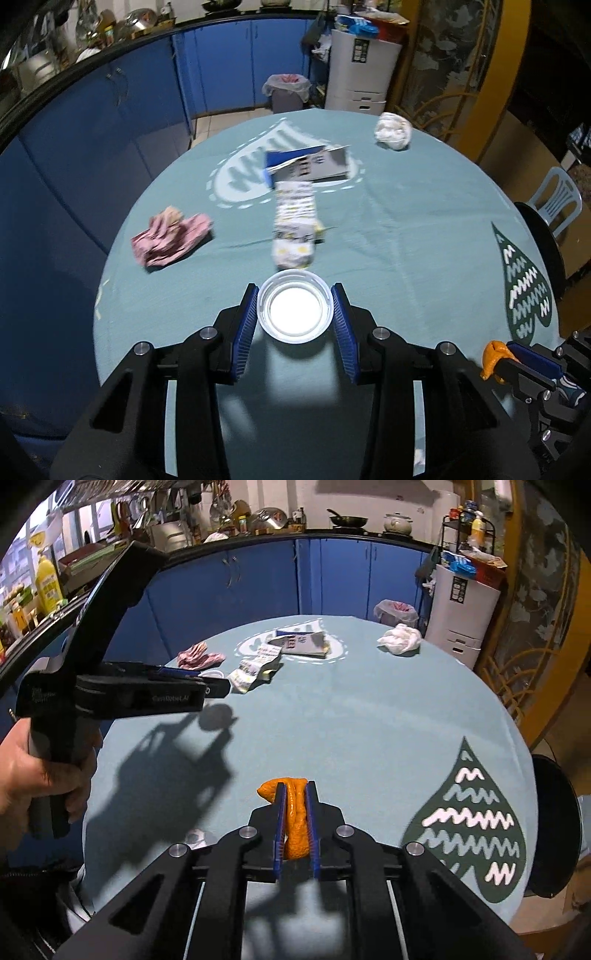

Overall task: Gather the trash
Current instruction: 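Grasp the small white cap with the left gripper while the right gripper grasps the orange peel, then carry the white cap and orange peel to the black bin and release them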

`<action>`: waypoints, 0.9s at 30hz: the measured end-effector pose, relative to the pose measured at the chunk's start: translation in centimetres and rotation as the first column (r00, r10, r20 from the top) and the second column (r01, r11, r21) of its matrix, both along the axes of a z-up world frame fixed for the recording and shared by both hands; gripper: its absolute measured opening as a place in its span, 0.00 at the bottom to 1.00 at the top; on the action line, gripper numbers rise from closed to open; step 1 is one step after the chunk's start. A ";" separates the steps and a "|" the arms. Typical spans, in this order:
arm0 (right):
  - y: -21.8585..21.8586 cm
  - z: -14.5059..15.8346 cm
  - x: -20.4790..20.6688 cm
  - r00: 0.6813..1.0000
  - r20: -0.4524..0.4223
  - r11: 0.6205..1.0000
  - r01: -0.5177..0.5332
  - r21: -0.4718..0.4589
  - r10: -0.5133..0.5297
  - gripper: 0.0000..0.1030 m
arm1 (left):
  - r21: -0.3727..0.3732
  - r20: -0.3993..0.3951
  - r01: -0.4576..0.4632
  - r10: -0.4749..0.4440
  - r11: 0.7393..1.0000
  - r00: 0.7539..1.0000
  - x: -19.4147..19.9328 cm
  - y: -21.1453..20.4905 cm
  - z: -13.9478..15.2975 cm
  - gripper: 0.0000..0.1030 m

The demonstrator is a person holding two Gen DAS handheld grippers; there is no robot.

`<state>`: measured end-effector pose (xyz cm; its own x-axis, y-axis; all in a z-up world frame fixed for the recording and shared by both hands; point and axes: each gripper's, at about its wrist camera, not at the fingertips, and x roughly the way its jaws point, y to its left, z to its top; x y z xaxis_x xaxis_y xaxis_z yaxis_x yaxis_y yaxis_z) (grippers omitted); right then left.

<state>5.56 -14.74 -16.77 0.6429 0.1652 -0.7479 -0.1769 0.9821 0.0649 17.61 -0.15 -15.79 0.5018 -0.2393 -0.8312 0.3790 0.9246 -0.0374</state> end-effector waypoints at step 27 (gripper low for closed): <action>-14.2 0.0 -1.3 0.967 0.050 0.957 0.237 0.170 -0.249 0.10 | 0.099 0.033 0.196 -0.200 0.976 0.979 -0.5 -16.3 2.1 0.40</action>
